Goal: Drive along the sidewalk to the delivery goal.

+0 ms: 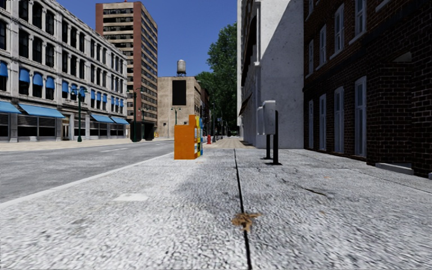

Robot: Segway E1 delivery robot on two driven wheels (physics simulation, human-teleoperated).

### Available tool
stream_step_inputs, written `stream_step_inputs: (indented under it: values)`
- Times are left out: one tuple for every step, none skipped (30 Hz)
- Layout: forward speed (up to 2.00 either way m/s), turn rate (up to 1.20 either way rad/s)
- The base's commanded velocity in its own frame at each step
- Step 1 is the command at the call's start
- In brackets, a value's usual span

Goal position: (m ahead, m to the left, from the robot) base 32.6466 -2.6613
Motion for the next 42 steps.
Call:
stream_step_inputs:
  values:
    - [2.0,0.0]
    - [2.0,0.0]
    - [2.0,0.0]
    - [2.0,0.0]
    - [2.0,0.0]
    - [2.0,0.0]
    - [2.0,0.0]
    - [2.0,0.0]
    - [2.0,0.0]
    - [2.0,0.0]
    - [2.0,0.0]
    - [2.0,0.0]
    - [2.0,0.0]
    - [2.0,0.0]
    - [2.0,0.0]
    - [2.0,0.0]
    - [2.0,0.0]
    - [2.0,0.0]
    - [2.0,0.0]
    - [2.0,0.0]
    - [2.0,0.0]
    - [2.0,0.0]
    - [2.0,0.0]
    - [2.0,-0.02]
    - [2.0,-0.19]
    - [2.0,-0.23]
    - [2.0,-0.24]
    - [2.0,-0.24]
    - [2.0,-0.25]
    - [2.0,-0.26]
    - [2.0,-0.26]
    - [2.0,-0.2]
    - [2.0,-0.02]
    - [2.0,0.0]
    - [2.0,0.0]
    - [2.0,0.0]
    - [2.0,0.0]
    - [2.0,0.0]
    - [2.0,0.0]
    - [2.0,0.0]
    - [2.0,0.0]
    - [2.0,0.0]
